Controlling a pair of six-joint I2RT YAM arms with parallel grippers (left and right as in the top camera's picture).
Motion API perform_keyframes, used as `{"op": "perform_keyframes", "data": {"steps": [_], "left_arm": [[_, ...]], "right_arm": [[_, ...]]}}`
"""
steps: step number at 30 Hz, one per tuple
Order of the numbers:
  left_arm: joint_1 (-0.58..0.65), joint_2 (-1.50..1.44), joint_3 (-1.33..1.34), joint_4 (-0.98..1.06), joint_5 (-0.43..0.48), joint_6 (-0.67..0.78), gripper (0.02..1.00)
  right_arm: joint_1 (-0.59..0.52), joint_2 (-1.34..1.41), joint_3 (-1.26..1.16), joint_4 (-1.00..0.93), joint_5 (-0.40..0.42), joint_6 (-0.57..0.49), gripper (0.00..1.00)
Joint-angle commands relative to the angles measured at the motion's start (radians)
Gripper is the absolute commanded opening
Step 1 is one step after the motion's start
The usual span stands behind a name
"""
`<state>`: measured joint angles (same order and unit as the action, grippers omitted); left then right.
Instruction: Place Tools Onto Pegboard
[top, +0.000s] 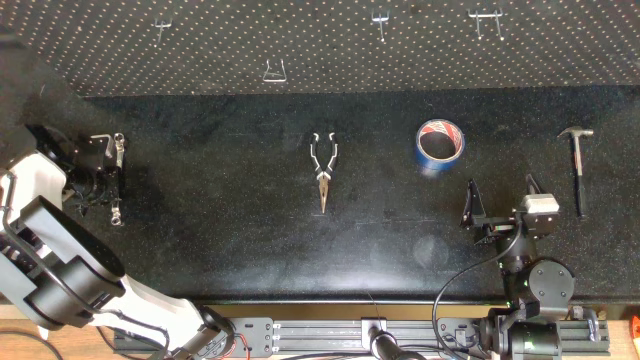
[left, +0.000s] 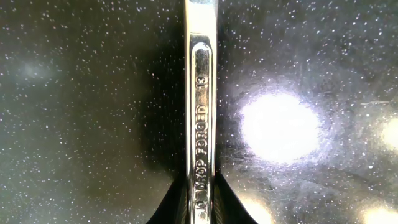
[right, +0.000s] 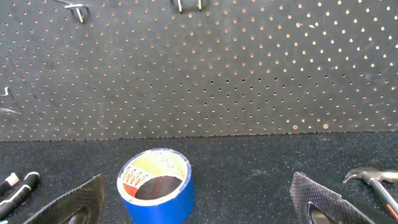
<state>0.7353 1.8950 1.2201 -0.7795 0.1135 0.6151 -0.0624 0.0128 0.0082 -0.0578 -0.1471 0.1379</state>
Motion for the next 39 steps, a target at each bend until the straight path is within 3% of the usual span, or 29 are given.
{"op": "perform_keyframes", "data": {"steps": [1, 3, 4, 6, 10, 14, 20, 27, 31, 39], "left_arm": [[-0.043, -0.103, -0.027, 0.004, -0.004, -0.037, 0.029], [-0.118, -0.296, -0.027, 0.001, -0.004, -0.064, 0.029], [-0.196, -0.434, -0.027, -0.018, -0.032, -0.198, 0.029], [-0.256, -0.524, -0.027, -0.008, -0.042, -0.292, 0.029], [-0.351, -0.655, -0.127, 0.213, -0.096, -0.507, 0.029], [-0.444, -0.888, -0.409, 0.510, -0.140, -0.507, 0.029], [-0.591, -0.842, -0.439, 0.524, -0.128, -0.507, 0.029], [-0.591, -0.815, -0.438, 0.535, -0.189, -0.560, 0.027], [-0.579, -0.757, -0.436, 0.568, -0.143, -0.555, 0.029], [-0.579, -0.689, -0.433, 0.612, -0.143, -0.555, 0.027]], "right_arm": [[0.007, -0.009, -0.004, -0.005, 0.006, 0.011, 0.976], [0.007, -0.009, -0.004, -0.005, 0.006, 0.011, 0.976], [0.007, -0.009, -0.004, -0.005, 0.006, 0.011, 0.976], [0.007, -0.009, -0.004, -0.005, 0.006, 0.011, 0.976], [0.007, -0.009, -0.004, -0.005, 0.006, 0.011, 0.974], [0.007, -0.009, -0.004, -0.005, 0.006, 0.011, 0.976], [0.007, -0.009, -0.004, -0.005, 0.006, 0.011, 0.976], [0.007, -0.009, -0.004, -0.005, 0.006, 0.011, 0.976], [0.007, -0.009, -0.004, -0.005, 0.006, 0.011, 0.976], [0.007, -0.009, -0.004, -0.005, 0.006, 0.011, 0.976]]}}
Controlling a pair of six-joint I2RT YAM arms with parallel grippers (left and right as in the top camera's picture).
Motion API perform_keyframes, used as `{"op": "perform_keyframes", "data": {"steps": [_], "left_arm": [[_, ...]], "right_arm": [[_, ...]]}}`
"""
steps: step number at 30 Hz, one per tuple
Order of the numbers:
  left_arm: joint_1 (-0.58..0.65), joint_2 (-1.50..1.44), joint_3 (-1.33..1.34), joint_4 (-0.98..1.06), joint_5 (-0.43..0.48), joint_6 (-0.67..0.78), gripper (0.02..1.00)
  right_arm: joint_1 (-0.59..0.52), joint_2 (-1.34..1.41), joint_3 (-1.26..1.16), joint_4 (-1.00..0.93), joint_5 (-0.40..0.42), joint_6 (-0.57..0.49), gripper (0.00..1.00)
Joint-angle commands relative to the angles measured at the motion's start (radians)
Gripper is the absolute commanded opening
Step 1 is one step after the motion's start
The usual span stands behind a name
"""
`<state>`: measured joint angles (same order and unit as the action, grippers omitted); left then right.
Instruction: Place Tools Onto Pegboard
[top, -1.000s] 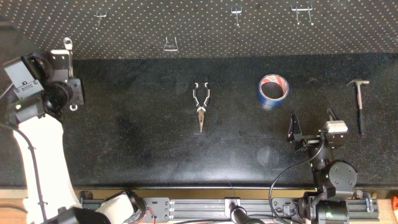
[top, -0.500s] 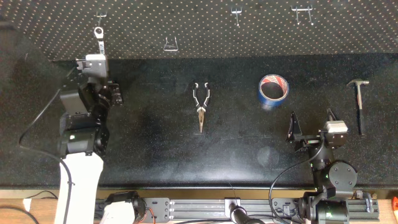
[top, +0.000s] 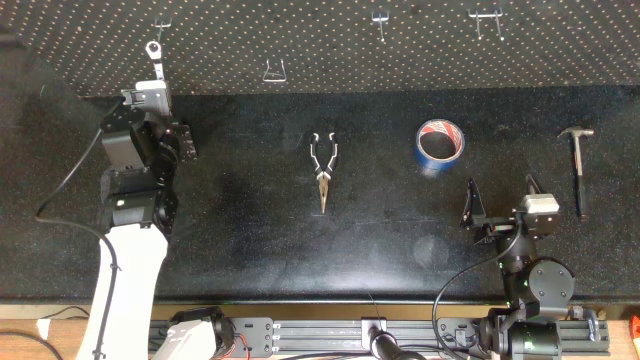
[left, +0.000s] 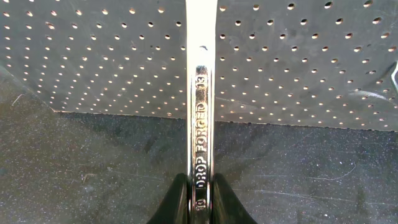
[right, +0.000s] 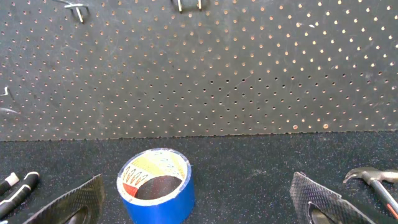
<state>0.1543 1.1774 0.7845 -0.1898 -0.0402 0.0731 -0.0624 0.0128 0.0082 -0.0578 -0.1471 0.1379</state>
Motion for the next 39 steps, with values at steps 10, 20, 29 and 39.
{"op": "perform_keyframes", "data": {"steps": [10, 20, 29, 39], "left_arm": [[0.004, 0.171, 0.085, 0.065, 0.033, -0.013, 0.240], [-0.019, -0.078, 0.085, -0.294, 0.203, -0.017, 0.993], [-0.573, -0.071, 0.085, -0.386, -0.080, -0.369, 0.996], [-0.782, 0.460, 0.548, -0.689, -0.081, -0.619, 0.996]], "right_arm": [[0.007, -0.009, -0.004, -0.005, 0.006, 0.011, 0.976], [0.007, -0.009, -0.004, -0.005, 0.006, 0.011, 0.976], [0.007, -0.009, -0.004, -0.005, 0.006, 0.011, 0.976], [0.007, -0.009, -0.004, -0.005, 0.006, 0.011, 0.976]]}}
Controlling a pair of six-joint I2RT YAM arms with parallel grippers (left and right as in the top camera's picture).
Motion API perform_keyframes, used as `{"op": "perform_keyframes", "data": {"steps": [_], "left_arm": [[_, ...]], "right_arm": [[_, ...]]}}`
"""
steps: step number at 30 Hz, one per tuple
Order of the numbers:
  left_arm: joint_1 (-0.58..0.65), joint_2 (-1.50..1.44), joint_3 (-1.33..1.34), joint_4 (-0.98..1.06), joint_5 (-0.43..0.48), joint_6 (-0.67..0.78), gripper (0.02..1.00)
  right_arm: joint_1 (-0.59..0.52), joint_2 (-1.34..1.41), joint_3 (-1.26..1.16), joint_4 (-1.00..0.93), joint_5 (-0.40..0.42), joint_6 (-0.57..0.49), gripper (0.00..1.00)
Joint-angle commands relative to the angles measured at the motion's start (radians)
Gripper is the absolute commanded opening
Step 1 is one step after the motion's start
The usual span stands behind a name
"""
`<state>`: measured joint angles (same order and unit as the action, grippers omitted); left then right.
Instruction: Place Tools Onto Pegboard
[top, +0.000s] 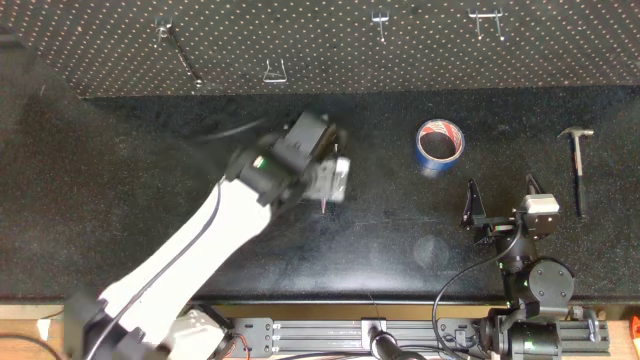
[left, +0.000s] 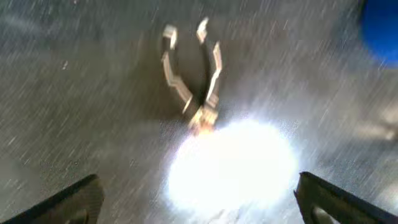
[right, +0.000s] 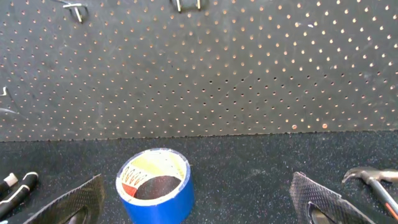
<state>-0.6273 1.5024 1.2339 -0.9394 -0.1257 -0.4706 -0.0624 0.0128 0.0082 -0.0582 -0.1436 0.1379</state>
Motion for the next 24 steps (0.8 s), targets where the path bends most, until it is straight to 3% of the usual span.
{"op": "perform_keyframes", "data": {"steps": [1, 4, 14, 24], "left_arm": [[0.000, 0.161, 0.105, 0.060, 0.009, -0.076, 0.996], [0.047, 0.224, 0.126, 0.061, 0.026, -0.168, 0.996], [0.112, 0.465, 0.258, 0.059, 0.071, -0.179, 0.996], [0.143, 0.504, 0.258, 0.039, 0.126, -0.063, 0.996]], "right_arm": [[0.007, -0.009, -0.004, -0.004, 0.002, 0.011, 0.976], [0.007, -0.009, -0.004, -0.004, 0.002, 0.011, 0.976], [0.007, -0.009, -0.004, -0.004, 0.002, 0.011, 0.976], [0.007, -0.009, -0.004, -0.004, 0.002, 0.011, 0.976]]}}
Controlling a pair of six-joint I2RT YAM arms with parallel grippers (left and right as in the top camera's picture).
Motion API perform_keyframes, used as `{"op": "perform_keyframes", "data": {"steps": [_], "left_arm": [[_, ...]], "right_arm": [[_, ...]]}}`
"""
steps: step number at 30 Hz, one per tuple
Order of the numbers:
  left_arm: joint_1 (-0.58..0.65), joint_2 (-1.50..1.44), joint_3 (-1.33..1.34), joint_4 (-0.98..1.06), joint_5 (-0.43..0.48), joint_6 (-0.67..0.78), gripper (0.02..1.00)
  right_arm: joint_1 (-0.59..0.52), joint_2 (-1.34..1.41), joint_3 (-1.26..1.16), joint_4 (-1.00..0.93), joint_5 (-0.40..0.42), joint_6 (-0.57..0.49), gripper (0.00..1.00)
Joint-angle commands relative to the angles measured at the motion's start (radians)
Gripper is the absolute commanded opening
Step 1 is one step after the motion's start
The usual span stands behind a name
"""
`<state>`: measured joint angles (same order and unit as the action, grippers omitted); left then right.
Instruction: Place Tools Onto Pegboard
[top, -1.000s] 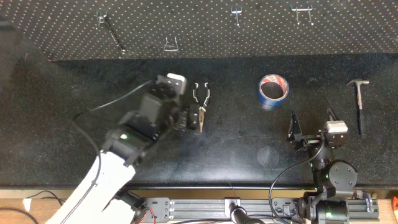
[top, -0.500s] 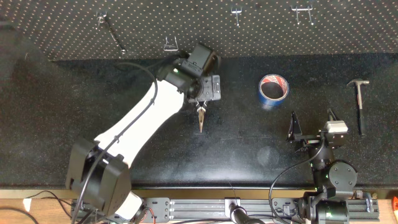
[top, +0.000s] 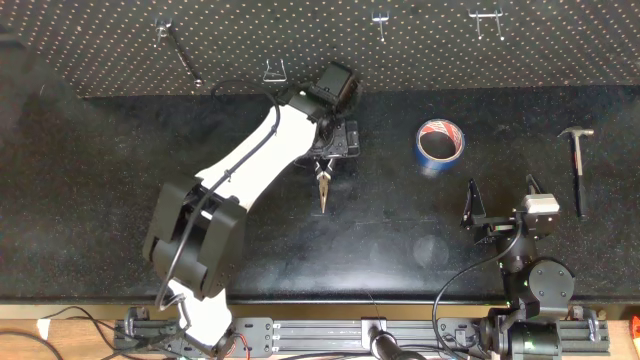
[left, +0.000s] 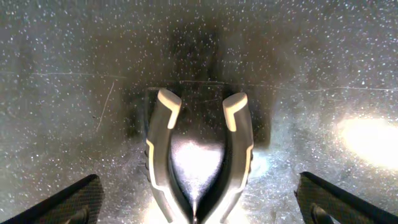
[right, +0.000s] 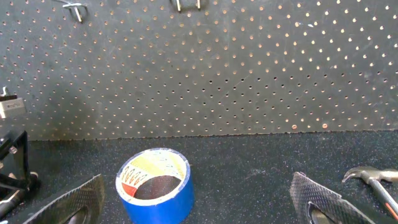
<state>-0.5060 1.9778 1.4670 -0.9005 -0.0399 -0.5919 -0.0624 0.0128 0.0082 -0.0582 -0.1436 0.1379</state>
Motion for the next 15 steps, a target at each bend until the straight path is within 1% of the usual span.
{"op": "perform_keyframes", "data": {"steps": [1, 2, 8, 15], "left_arm": [[0.023, 0.035, 0.025, 0.000, 0.045, 0.070, 0.996], [0.023, 0.046, 0.025, 0.008, 0.054, 0.095, 0.998], [0.023, 0.079, 0.025, 0.019, 0.051, 0.104, 0.996], [0.023, 0.080, 0.025, 0.026, -0.013, 0.104, 0.996]], "right_arm": [[0.007, -0.009, -0.004, -0.004, 0.002, 0.011, 0.976], [0.007, -0.009, -0.004, -0.004, 0.002, 0.011, 0.976], [0.007, -0.009, -0.004, -0.004, 0.002, 0.011, 0.976], [0.007, -0.009, -0.004, -0.004, 0.002, 0.011, 0.976]]}}
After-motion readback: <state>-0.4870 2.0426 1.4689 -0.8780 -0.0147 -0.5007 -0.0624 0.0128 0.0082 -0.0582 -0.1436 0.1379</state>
